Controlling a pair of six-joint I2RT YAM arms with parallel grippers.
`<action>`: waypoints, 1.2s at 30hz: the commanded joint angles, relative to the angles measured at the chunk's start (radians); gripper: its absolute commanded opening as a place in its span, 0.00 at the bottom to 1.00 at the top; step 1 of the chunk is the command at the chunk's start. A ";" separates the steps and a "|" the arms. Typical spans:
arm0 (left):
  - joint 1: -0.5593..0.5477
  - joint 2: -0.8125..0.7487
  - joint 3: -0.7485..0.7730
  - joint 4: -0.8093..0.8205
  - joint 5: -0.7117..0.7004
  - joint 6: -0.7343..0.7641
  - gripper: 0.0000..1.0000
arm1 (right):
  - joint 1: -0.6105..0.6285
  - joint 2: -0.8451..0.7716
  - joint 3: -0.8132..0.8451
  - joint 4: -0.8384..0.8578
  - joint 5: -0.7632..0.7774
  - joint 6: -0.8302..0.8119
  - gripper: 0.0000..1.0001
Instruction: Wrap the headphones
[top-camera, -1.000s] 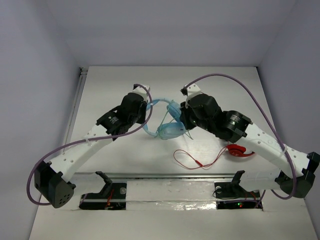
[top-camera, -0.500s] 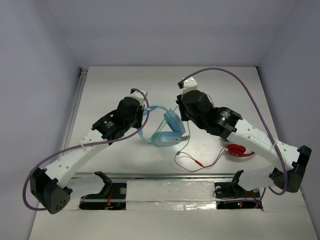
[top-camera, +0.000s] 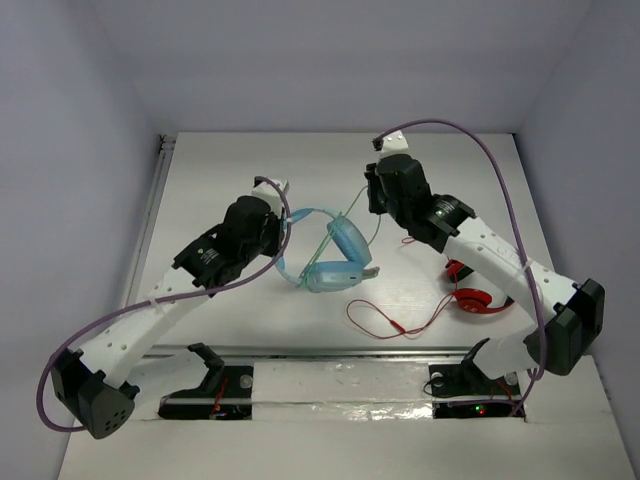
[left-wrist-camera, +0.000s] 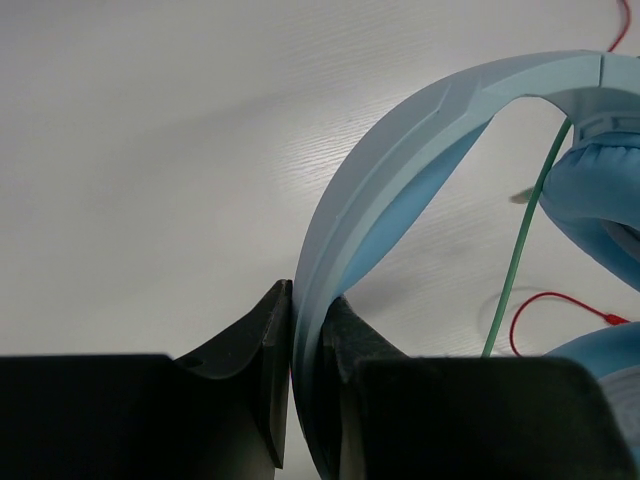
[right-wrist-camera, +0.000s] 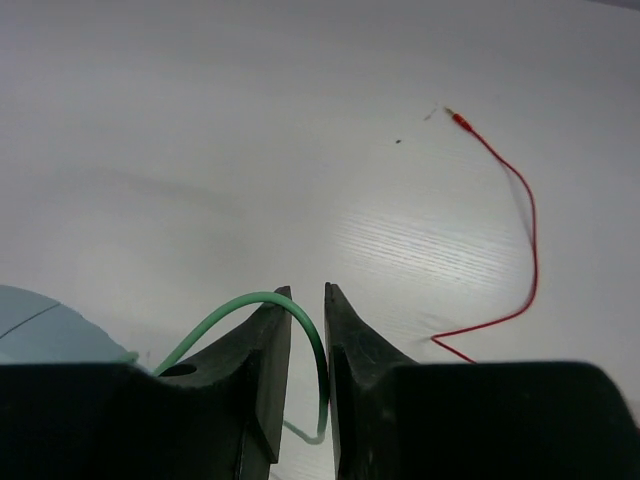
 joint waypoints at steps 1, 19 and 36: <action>-0.005 -0.050 0.046 0.048 0.172 0.009 0.00 | -0.081 -0.043 -0.059 0.199 -0.159 0.029 0.25; -0.005 -0.059 0.187 0.123 0.380 -0.060 0.00 | -0.210 -0.083 -0.495 0.845 -0.890 0.210 0.26; -0.005 0.032 0.394 0.014 0.286 -0.025 0.00 | -0.210 -0.065 -0.722 1.165 -0.956 0.305 0.48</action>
